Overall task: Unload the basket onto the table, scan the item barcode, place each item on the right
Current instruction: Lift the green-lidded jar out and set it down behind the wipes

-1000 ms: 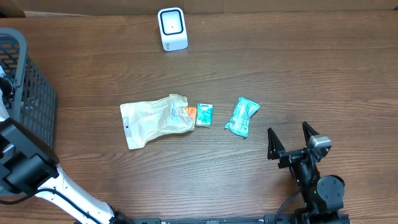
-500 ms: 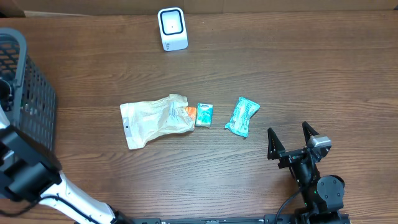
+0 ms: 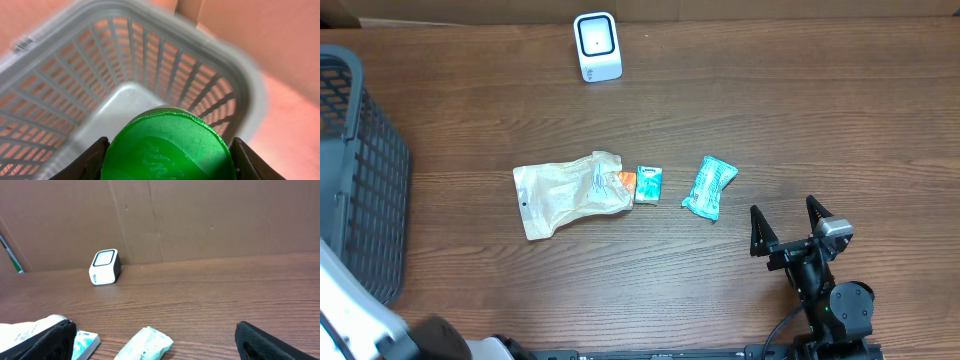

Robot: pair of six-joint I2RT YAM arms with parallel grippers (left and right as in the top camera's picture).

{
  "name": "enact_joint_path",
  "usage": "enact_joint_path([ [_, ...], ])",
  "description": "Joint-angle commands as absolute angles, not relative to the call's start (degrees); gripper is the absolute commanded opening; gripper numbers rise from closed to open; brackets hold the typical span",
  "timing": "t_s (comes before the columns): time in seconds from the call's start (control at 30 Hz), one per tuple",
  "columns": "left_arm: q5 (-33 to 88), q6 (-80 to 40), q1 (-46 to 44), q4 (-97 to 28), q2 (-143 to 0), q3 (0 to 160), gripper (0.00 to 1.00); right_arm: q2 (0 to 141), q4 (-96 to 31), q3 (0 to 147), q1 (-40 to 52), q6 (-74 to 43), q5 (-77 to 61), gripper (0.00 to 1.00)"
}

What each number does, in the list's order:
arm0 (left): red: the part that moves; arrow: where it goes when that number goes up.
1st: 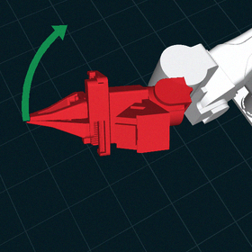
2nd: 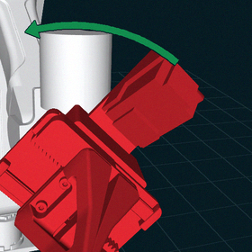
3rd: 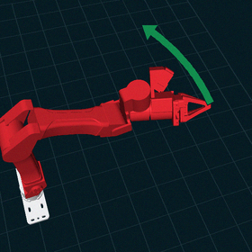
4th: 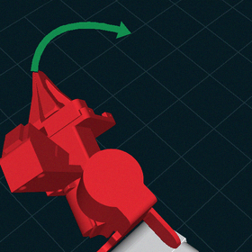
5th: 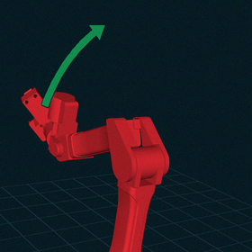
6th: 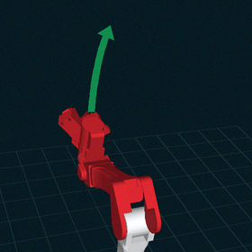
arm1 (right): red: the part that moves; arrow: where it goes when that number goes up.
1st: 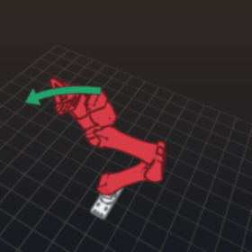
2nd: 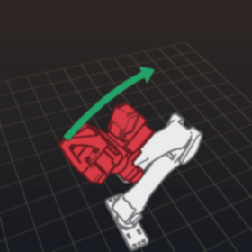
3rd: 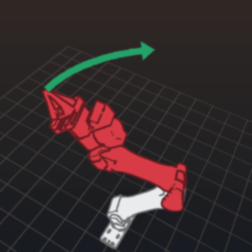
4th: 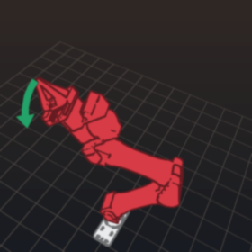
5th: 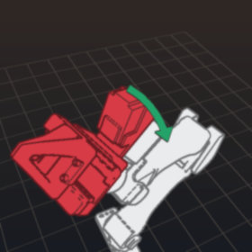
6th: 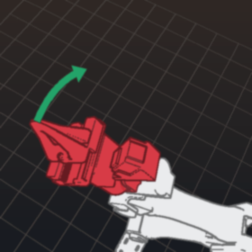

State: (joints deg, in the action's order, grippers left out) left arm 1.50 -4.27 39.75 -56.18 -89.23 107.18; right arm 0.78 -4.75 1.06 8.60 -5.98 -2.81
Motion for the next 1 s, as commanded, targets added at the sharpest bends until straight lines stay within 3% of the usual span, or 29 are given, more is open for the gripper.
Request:
enact_joint_path([
  [0.0,7.2,-7.0,39.2,-55.7,-83.0,107.9,0.37,0.2,-4.6,0.4,8.3,-6.2,-3.1,1.00],
  [0.37,23.0,-7.9,32.6,-61.6,-74.6,107.9,0.36,0.2,-4.6,0.4,8.3,-6.2,-3.1,1.00],
  [0.97,19.3,-6.0,-1.8,-67.5,-86.4,107.8,0.34,0.2,-4.6,0.4,8.3,-6.2,-3.1,1.00],
])
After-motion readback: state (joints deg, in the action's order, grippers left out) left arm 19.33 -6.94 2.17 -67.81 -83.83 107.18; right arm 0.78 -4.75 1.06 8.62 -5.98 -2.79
